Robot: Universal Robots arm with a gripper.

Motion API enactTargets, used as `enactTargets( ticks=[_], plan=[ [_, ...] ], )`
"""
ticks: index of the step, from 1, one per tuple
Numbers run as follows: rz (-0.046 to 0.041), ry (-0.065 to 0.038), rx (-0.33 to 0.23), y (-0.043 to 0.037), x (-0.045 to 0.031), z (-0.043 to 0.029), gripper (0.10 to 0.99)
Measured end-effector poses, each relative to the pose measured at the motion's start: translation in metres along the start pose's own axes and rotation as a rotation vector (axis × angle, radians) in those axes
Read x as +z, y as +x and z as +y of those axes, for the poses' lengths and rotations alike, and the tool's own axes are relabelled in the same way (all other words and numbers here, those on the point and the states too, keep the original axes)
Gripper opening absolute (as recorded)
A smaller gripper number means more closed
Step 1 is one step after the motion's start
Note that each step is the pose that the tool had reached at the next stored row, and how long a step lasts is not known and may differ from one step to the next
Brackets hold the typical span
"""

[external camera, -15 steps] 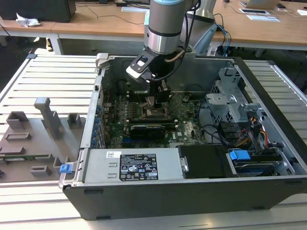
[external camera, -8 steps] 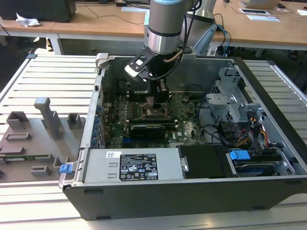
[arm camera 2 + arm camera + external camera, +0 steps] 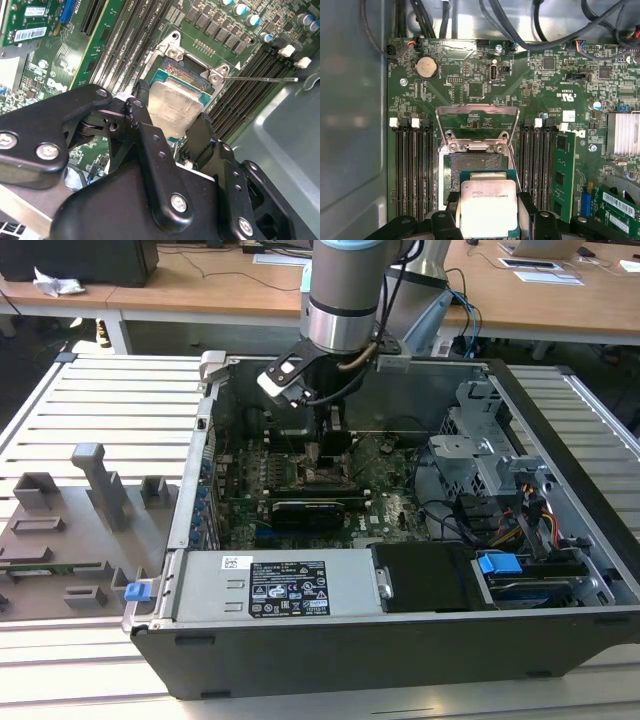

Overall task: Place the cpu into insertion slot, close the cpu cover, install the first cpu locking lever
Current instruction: 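Place the cpu into insertion slot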

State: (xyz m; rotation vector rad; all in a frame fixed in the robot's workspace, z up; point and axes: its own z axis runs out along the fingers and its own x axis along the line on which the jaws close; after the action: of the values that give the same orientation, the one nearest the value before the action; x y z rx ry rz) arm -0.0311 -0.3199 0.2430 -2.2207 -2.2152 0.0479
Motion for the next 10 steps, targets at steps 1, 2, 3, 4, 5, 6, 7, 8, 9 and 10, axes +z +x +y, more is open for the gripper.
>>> enactTargets(
  ticks=[1, 2, 3, 4, 5, 6, 7, 8, 9, 10],
  plan=[
    [-0.0009, 0.000, 0.004, 0.0000, 0.0000, 0.0001, 0.541],
    [-0.0012, 0.000, 0.005, 0.0000, 0.0000, 0.0002, 0.541],
    [-0.0013, 0.000, 0.005, 0.0000, 0.0000, 0.0003, 0.541],
    [-0.0014, 0.000, 0.005, 0.0000, 0.0000, 0.0003, 0.541],
    [-0.0013, 0.000, 0.005, 0.0000, 0.0000, 0.0003, 0.541],
    [-0.0013, 0.000, 0.005, 0.0000, 0.0000, 0.0003, 0.541],
    [-0.0013, 0.000, 0.005, 0.0000, 0.0000, 0.0003, 0.541],
    [-0.0013, 0.000, 0.005, 0.0000, 0.0000, 0.0004, 0.541],
    [-0.0011, 0.000, 0.005, 0.0001, 0.0003, 0.0004, 0.541],
    [-0.0010, 0.000, 0.005, 0.0002, 0.0010, 0.0005, 0.541]
  ],
)
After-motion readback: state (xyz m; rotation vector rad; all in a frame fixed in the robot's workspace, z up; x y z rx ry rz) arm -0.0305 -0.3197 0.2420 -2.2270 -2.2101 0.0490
